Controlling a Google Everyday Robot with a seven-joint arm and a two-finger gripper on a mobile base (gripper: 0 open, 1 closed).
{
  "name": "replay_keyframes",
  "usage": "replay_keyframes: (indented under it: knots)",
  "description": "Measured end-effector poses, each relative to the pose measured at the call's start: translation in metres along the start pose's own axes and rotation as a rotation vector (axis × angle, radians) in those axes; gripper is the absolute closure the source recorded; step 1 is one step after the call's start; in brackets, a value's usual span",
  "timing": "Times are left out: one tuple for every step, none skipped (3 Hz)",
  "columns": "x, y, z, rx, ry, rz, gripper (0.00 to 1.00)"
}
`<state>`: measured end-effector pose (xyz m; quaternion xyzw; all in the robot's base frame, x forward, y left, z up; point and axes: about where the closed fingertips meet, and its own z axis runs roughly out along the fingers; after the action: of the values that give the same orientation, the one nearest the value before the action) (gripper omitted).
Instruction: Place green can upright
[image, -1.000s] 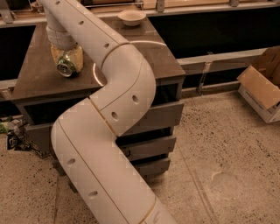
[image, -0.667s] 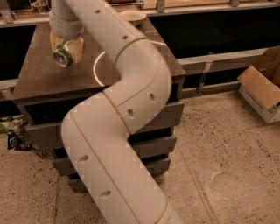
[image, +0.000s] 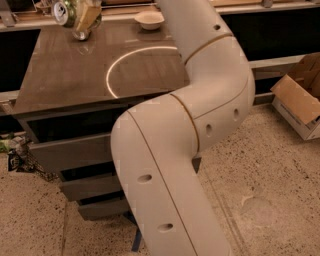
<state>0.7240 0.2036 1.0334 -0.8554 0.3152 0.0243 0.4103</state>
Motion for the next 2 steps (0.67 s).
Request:
replay_keyframes:
  knots:
    - [0.002, -0.002, 0.005, 0.014, -0.017, 0.053, 1.0]
    - [0.014, -0.019, 0.002, 0.132, -0.079, 0.163, 1.0]
